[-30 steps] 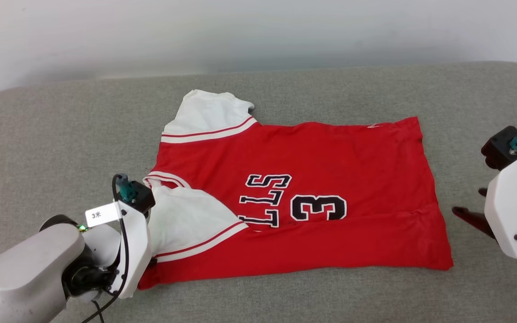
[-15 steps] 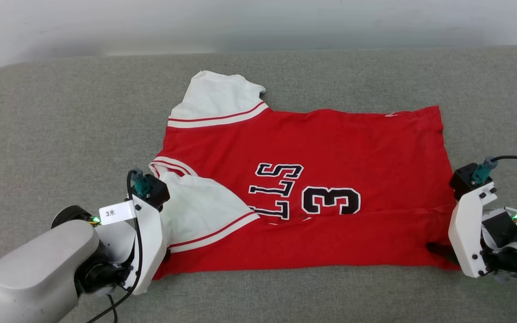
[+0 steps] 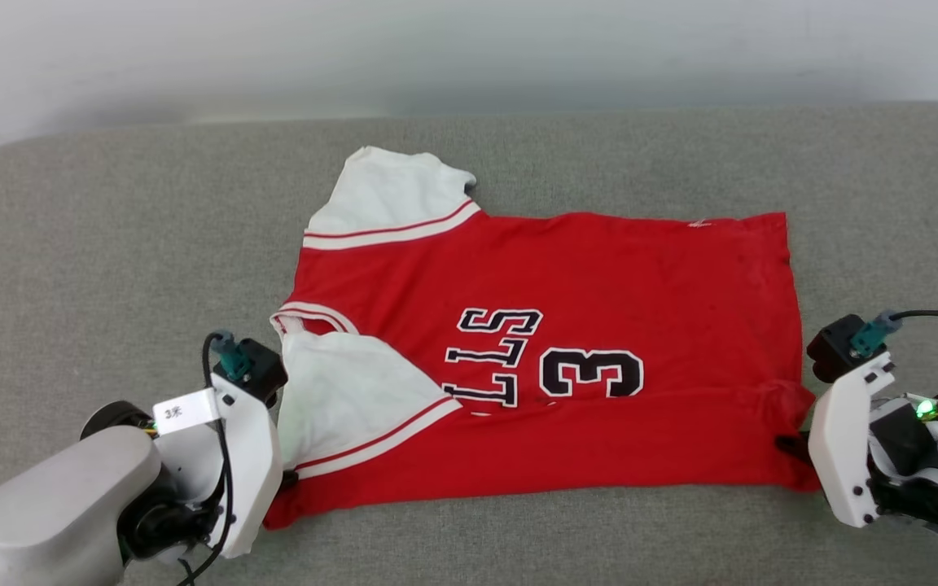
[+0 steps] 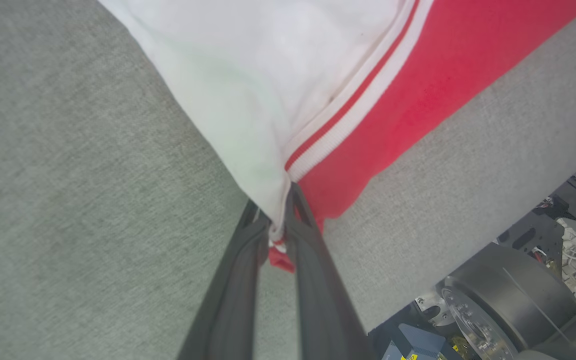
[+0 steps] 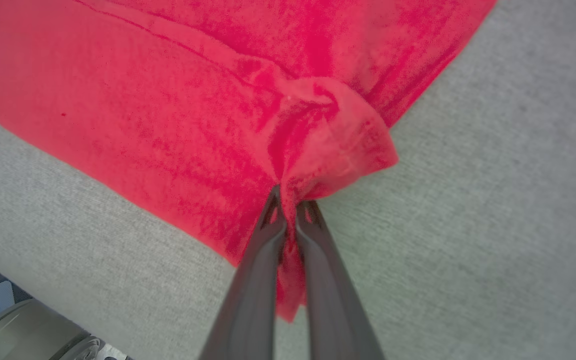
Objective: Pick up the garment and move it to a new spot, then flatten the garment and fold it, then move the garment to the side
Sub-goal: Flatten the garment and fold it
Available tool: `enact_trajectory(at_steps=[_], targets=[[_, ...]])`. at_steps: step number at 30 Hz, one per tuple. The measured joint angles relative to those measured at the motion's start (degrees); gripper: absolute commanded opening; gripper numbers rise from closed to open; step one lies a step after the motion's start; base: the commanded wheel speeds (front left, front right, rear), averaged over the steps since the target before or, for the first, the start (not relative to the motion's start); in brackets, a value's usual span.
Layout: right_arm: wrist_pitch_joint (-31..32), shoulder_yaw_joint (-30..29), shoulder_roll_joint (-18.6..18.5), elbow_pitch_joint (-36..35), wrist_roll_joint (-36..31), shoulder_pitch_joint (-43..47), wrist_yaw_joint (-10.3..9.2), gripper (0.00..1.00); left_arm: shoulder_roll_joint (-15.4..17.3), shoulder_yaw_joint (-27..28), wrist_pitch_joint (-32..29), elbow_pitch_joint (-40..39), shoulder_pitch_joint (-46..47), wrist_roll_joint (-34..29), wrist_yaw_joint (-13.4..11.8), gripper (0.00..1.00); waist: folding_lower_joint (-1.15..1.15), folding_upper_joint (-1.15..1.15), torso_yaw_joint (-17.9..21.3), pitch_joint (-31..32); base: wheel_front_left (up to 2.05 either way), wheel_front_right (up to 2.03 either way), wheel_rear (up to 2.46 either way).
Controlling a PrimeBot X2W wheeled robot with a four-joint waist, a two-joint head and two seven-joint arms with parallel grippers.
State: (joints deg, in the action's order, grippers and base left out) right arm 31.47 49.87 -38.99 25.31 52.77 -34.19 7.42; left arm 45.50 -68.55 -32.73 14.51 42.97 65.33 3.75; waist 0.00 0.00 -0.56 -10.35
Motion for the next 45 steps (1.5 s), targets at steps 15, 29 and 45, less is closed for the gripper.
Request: enact_trajectory(at_steps=[15,29,45], targets=[[-2.71,-0.40,-13.18,-14.18,4.49,9.31,0.11,0.00,4.64,-1.48,3.31,-7.48,-8.83,1.40,-1.46,0.00,0.00,0.00,0.64,4.96,0.00,0.00,0.00],[-10.95,-4.37,-5.73,-5.88,0.35,13.34,0.10,1.00,4.01,0.02,7.77,-4.91,-10.42,1.01,-3.04,1.00,0.00,0.00,0.59,4.99,0.00,0.00,0.00],[-41.87,-36.62,9.77,-12.11,-26.63,20.53,0.08,1.00,8.14,10.58,13.91,-5.65,4.11,-3.57,-8.79,1.00,0.00,0.00,2.79,4.27,0.00,0.00,0.00]])
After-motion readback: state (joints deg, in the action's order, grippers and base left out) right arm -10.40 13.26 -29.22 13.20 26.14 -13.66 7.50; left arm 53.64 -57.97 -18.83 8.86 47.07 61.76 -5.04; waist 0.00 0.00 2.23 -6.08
